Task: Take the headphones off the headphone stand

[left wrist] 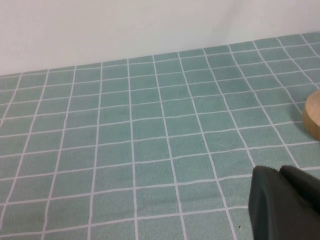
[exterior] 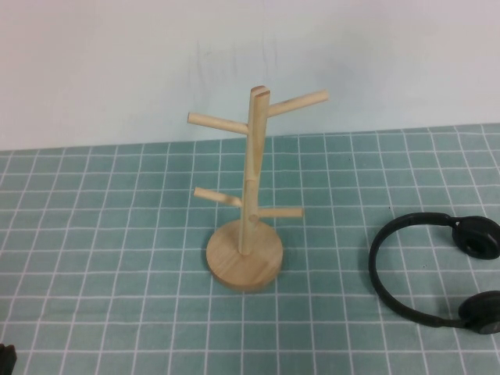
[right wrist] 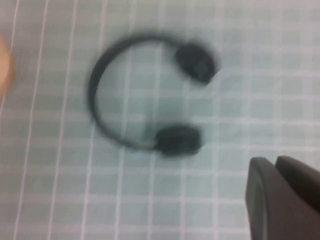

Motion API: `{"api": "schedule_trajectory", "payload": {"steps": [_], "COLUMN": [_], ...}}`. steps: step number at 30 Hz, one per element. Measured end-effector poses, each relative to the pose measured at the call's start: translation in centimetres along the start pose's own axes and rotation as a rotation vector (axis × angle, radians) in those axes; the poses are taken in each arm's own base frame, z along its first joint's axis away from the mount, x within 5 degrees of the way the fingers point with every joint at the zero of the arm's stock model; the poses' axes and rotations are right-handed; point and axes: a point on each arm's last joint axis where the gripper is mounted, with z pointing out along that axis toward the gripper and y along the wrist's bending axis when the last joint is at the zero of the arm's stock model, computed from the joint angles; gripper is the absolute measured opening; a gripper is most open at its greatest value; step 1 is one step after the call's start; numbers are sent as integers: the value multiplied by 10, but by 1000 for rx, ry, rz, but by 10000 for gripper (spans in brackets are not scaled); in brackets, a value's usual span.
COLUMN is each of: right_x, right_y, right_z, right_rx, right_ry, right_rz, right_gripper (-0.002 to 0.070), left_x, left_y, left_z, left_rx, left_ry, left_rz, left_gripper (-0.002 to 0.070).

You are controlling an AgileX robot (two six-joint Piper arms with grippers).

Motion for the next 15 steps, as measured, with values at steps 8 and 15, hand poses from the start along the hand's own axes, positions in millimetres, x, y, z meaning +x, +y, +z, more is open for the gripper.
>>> {"api": "schedule_trajectory", "payload": {"steps": [8, 15], "right_x": [63, 106], "right_y": [-53, -80], "right_z": [-90, -136], "right_rx": [364, 720], "right_ry": [-385, -554], "right_rz": [94, 131], "right_gripper": [-8, -8], "left_x": [0, 0], "left_y": [0, 0], "left_z": [0, 0], "left_rx": [0, 0], "left_ry": [0, 0], "left_rz": [0, 0], "left_gripper": [-6, -6]}}
